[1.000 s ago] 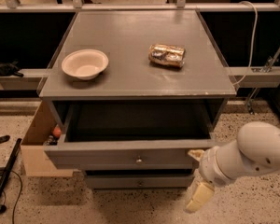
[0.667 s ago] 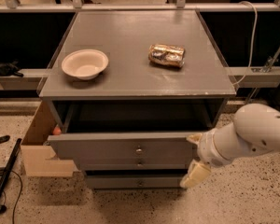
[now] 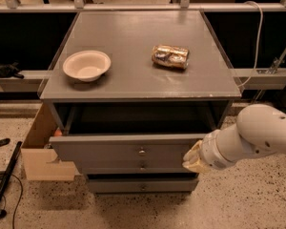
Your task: Close top drawer
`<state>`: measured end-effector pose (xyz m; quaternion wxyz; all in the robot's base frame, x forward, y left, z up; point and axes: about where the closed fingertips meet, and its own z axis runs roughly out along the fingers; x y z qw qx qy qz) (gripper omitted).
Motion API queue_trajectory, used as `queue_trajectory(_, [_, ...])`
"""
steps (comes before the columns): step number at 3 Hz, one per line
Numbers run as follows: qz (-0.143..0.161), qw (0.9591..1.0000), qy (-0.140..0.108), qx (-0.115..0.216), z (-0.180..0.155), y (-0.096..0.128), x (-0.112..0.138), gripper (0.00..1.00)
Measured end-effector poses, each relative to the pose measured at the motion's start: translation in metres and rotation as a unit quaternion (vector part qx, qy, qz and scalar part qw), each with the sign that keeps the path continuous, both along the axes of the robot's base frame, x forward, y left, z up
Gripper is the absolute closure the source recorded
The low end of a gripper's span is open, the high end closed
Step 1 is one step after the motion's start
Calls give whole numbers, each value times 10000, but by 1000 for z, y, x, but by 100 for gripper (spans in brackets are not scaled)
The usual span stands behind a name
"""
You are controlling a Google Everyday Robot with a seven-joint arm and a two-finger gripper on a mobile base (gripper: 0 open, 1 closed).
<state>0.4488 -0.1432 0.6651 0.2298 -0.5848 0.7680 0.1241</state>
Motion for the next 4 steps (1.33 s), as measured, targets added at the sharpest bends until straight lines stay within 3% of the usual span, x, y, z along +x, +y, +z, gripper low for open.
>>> queue_trajectory(1, [-13, 10000, -65, -33, -7, 3, 2, 98])
queue_trajectory(2, [-119, 9997, -194, 27, -12, 1, 21, 100])
queue_trajectory(3, [-197, 9994, -284, 15, -22, 0, 51, 97])
queue_trajectory(4, [-197, 9994, -284, 15, -22, 0, 51, 67])
